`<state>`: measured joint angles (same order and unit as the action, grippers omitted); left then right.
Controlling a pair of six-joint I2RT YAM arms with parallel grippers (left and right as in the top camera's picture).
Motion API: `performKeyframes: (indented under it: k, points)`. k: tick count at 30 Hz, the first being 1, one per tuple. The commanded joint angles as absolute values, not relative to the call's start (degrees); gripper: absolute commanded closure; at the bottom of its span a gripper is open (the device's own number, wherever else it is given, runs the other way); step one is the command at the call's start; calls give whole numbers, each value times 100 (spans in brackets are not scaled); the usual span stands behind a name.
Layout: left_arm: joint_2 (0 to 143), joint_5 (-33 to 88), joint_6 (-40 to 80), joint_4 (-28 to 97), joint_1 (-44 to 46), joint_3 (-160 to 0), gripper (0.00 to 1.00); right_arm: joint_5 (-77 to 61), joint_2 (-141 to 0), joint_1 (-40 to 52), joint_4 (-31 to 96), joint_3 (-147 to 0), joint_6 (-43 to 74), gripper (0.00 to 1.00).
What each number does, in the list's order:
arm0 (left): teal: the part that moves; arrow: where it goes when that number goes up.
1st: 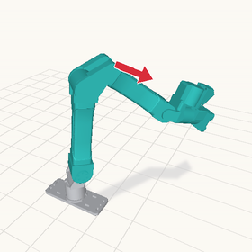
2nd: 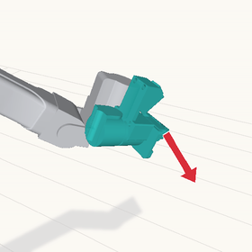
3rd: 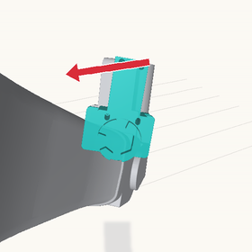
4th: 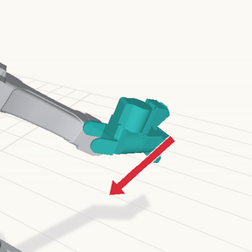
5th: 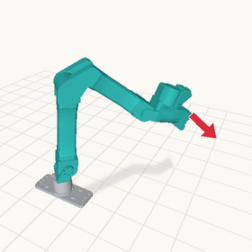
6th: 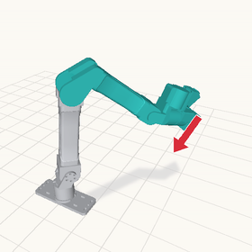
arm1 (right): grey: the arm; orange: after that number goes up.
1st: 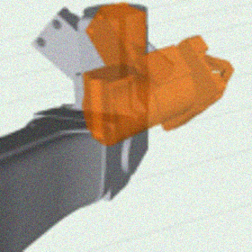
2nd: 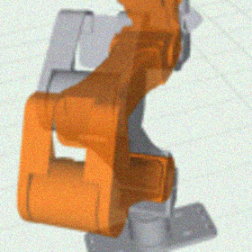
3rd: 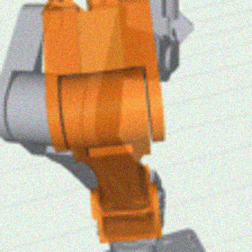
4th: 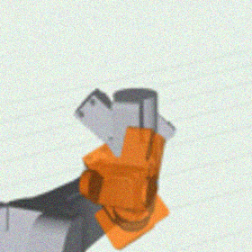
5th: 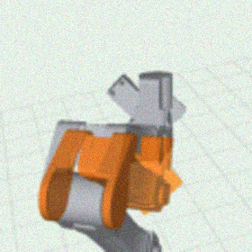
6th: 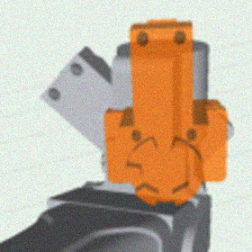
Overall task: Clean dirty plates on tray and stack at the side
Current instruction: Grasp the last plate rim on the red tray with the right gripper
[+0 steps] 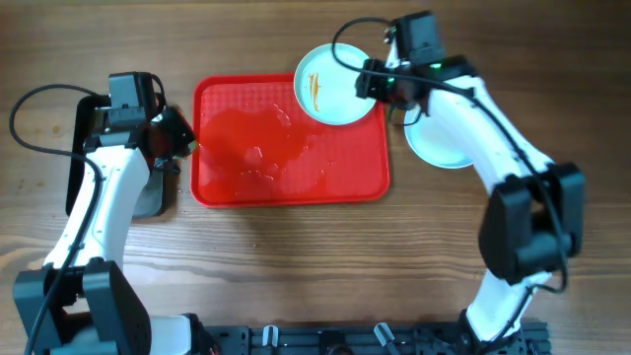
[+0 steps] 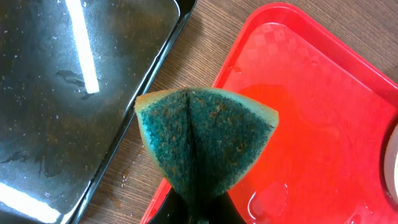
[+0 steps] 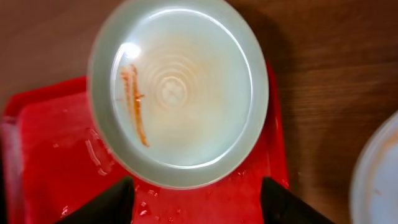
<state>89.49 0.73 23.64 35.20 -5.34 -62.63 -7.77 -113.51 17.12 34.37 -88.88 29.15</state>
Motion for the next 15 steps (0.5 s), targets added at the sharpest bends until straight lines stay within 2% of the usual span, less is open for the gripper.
performKeyframes:
  k: [1, 4, 8, 15]
  points:
    - [8980, -3, 2296, 3500, -537, -6285, 96, -294, -12005, 1861, 3186, -8962, 3564, 45]
    - [8980, -3, 2294, 3500, -537, -6285, 96, -449, -12337, 1874, 3024, -8962, 3671, 52]
    - [8980, -3, 2296, 3500, -537, -6285, 96, -497, -12420, 1881, 3024, -8962, 3767, 71]
    - [8980, -3, 2294, 3505, -537, -6285, 96, -1107, -12661, 1942, 3148, -8956, 3747, 92]
